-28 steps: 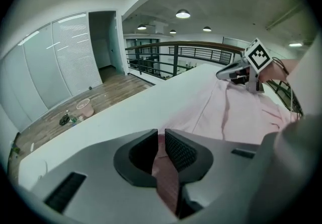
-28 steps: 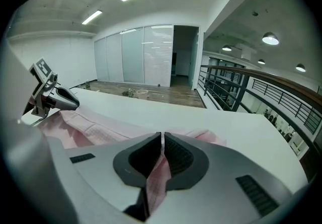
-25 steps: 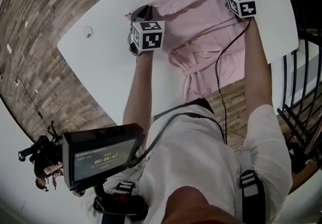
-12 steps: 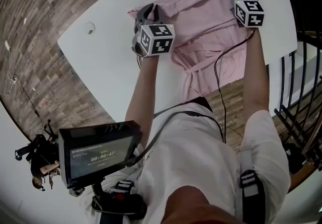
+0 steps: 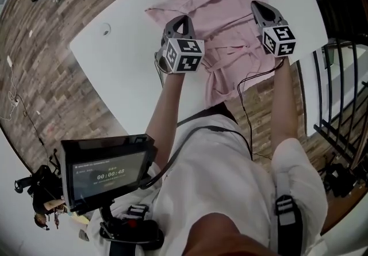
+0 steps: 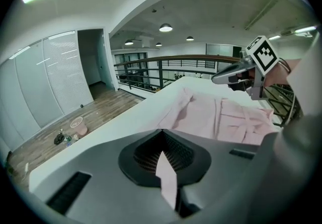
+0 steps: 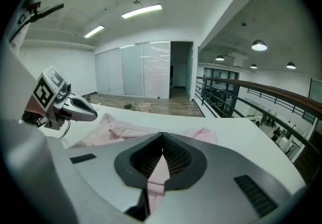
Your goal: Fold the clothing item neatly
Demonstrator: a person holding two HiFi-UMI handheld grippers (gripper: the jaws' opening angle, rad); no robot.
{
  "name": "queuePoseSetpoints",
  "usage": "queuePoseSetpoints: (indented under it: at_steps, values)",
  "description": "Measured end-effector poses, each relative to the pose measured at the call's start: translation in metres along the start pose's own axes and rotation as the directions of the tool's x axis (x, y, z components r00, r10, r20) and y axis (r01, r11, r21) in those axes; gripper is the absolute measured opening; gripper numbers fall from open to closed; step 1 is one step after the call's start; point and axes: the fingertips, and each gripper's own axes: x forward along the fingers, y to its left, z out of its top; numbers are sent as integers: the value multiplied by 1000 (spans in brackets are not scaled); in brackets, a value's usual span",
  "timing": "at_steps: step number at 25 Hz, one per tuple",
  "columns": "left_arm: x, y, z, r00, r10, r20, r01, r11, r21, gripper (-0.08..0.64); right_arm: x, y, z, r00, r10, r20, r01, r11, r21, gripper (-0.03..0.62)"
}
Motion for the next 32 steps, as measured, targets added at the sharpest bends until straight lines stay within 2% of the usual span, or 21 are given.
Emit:
queuePoseSetpoints:
  at_steps: [7,11,16,22,27,32]
  values:
    - [-27,-40,-16,999,-48,-6,48,999,3,3,-55,21,-21,1000,-4,-15,5,999,46,3]
    - [-36,-61,-21,997,-72,-11,72,997,8,3,-74,25,-41,998,-14,-54,16,999,34,3]
    - [-58,-92,-28,996,-88,-6,88,996,23,3,-104,38,-48,1000,11,-26,-9,999,46,3]
    - [-69,-121,-41,999,-35,-36,35,999,-6,3,-137,40,-48,995,92,35,-94,994,51,3]
    - [-88,-190,-40,999,-28,-32,28,999,-20,3,-185,32,-76,985,163,49,-164,986,13,3]
    - [-117,-248,-38,1000,6,-22,-7,1000,-29,3,-226,34,-103,970,239,52,-240,970,27,3]
